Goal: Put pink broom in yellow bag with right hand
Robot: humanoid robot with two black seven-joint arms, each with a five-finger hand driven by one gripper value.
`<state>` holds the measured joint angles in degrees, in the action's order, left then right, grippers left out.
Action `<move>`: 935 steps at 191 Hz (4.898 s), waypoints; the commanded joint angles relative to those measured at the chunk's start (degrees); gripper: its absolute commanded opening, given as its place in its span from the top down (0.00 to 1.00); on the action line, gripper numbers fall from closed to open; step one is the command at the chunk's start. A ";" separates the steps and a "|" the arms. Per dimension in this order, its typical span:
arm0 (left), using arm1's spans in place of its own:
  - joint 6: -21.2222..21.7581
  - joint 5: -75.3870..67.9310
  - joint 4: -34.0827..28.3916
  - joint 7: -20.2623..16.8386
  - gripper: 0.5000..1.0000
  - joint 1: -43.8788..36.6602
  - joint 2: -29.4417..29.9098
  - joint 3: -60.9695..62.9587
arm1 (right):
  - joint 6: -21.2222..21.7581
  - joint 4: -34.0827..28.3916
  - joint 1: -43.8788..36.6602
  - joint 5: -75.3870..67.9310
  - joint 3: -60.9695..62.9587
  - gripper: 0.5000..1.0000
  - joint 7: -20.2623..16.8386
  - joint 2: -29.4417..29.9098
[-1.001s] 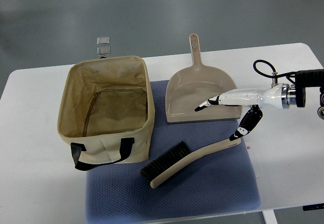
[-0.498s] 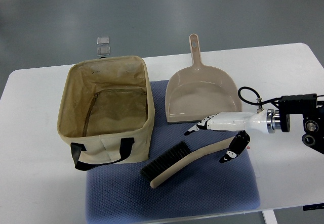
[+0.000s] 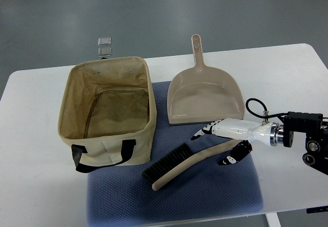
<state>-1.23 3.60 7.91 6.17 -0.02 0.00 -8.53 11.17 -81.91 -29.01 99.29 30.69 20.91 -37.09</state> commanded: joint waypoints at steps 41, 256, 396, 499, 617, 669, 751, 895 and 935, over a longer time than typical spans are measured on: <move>0.00 0.00 0.00 -0.02 0.00 -0.07 0.00 0.00 | -2.99 0.44 2.29 4.16 0.07 0.51 -0.08 1.23; 0.00 0.00 0.00 -0.02 0.00 0.02 0.00 0.00 | -6.07 0.70 2.03 3.01 7.90 1.00 4.40 -2.90; 0.00 0.00 0.00 -0.02 0.00 0.02 0.00 0.00 | 6.06 16.17 -27.32 -16.24 13.26 1.00 3.87 -9.05; 0.00 0.00 0.00 -0.02 0.00 -0.07 0.00 0.00 | 4.04 27.95 -31.72 -6.57 8.34 1.00 1.68 18.72; 0.00 0.00 0.00 -0.02 0.00 0.02 0.00 0.00 | -5.98 27.95 -31.72 -3.05 -1.33 0.48 1.68 24.44; 0.00 0.00 0.70 -0.02 0.00 -0.07 0.00 -0.44 | -7.83 27.86 -31.63 -4.02 -0.45 0.24 1.94 24.44; 0.00 0.00 0.18 0.07 0.00 -0.07 0.00 0.00 | -9.06 27.95 -26.71 -8.68 12.91 0.21 2.47 23.38; 0.00 0.00 0.00 -0.02 0.00 -0.07 0.00 0.00 | -5.72 43.50 -13.88 -72.31 24.33 0.16 1.76 26.81; 0.00 0.00 0.00 0.07 0.00 0.02 0.00 0.00 | -2.55 43.68 -11.77 -82.24 24.42 0.14 2.29 27.95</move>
<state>-1.23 3.60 7.94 6.15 -0.03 0.00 -8.53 7.31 -38.20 -41.73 20.57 55.03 22.69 -9.56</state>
